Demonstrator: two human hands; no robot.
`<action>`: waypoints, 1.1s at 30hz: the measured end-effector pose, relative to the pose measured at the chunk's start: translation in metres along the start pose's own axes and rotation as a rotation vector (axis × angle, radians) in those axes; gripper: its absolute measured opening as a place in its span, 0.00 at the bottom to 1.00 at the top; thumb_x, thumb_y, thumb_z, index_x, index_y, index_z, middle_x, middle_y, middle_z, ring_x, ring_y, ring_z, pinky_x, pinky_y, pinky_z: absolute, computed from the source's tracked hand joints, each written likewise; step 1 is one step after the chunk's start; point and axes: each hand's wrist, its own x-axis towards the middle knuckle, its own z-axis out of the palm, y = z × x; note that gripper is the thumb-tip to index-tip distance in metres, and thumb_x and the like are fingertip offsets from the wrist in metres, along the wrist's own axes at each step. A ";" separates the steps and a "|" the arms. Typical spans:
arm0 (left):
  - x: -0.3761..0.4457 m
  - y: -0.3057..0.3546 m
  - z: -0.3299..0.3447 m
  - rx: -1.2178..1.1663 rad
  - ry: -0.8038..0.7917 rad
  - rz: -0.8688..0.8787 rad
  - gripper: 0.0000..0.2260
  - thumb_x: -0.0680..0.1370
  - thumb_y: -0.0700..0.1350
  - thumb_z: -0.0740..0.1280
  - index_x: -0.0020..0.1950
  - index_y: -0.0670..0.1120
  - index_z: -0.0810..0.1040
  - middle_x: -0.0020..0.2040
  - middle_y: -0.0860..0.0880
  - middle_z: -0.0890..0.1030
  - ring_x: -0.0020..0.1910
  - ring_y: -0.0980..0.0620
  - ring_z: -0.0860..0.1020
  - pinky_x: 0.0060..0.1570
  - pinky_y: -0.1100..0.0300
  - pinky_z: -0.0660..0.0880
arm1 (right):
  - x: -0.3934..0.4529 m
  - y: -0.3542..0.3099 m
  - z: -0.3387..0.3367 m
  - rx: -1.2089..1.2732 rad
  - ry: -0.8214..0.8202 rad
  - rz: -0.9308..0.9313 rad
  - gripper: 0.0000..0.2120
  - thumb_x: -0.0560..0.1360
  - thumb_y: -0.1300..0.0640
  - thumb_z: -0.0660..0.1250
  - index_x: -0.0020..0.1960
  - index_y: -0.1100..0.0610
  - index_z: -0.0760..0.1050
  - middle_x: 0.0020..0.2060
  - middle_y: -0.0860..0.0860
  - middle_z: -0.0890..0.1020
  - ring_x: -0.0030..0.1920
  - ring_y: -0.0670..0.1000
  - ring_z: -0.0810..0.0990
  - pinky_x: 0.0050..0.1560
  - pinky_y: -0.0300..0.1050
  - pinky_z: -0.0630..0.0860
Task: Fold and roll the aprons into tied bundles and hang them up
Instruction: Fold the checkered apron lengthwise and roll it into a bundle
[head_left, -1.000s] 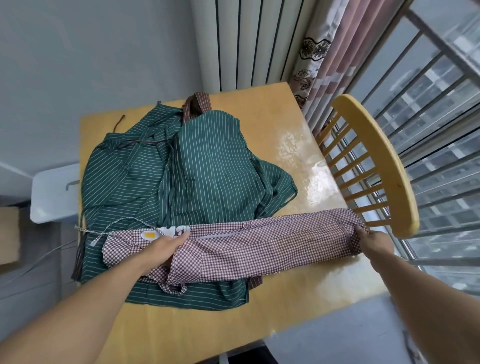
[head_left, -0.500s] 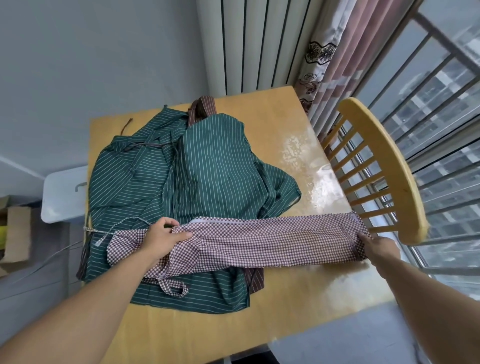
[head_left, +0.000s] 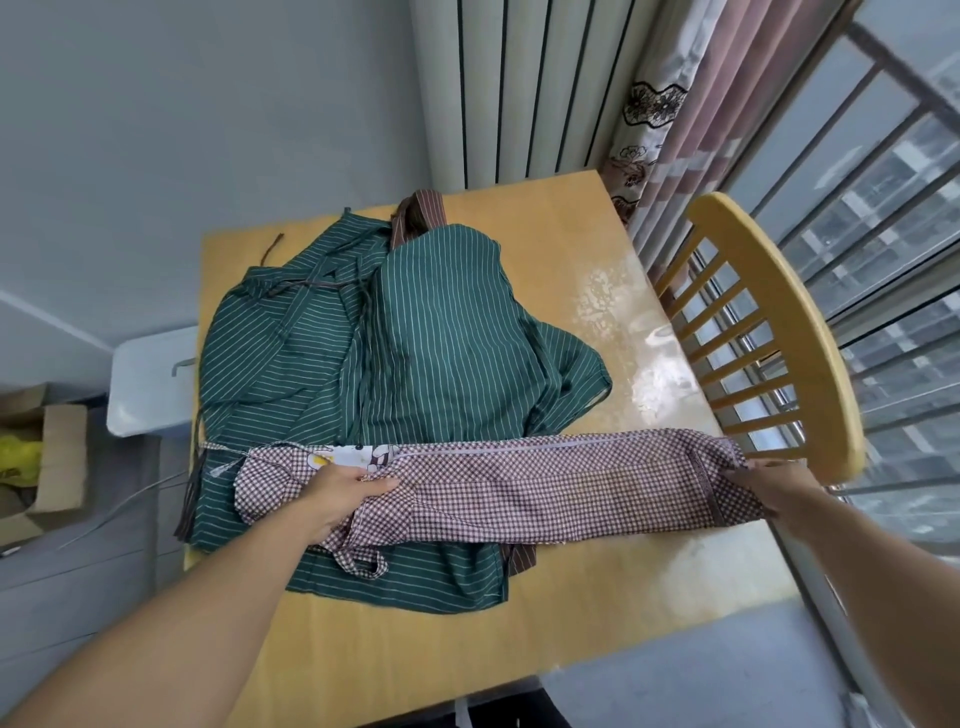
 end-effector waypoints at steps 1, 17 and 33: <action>-0.001 0.001 0.001 0.037 0.022 0.017 0.43 0.66 0.59 0.80 0.75 0.40 0.71 0.75 0.42 0.72 0.73 0.42 0.71 0.74 0.47 0.66 | -0.005 -0.003 0.000 -0.020 0.027 -0.024 0.18 0.75 0.62 0.75 0.62 0.68 0.79 0.58 0.63 0.81 0.54 0.61 0.79 0.58 0.54 0.77; -0.002 -0.007 -0.036 0.505 0.032 0.346 0.39 0.72 0.35 0.76 0.76 0.57 0.63 0.53 0.55 0.78 0.45 0.50 0.82 0.46 0.51 0.81 | -0.225 -0.117 0.089 0.044 -0.390 -0.765 0.20 0.76 0.65 0.69 0.60 0.44 0.73 0.48 0.63 0.79 0.43 0.64 0.82 0.45 0.58 0.78; 0.020 -0.076 -0.181 0.199 0.663 0.339 0.06 0.84 0.47 0.63 0.55 0.50 0.80 0.58 0.45 0.80 0.58 0.42 0.77 0.54 0.47 0.77 | -0.319 -0.111 0.323 -0.154 -0.402 -0.818 0.29 0.79 0.60 0.69 0.76 0.50 0.62 0.46 0.51 0.79 0.35 0.45 0.77 0.30 0.38 0.73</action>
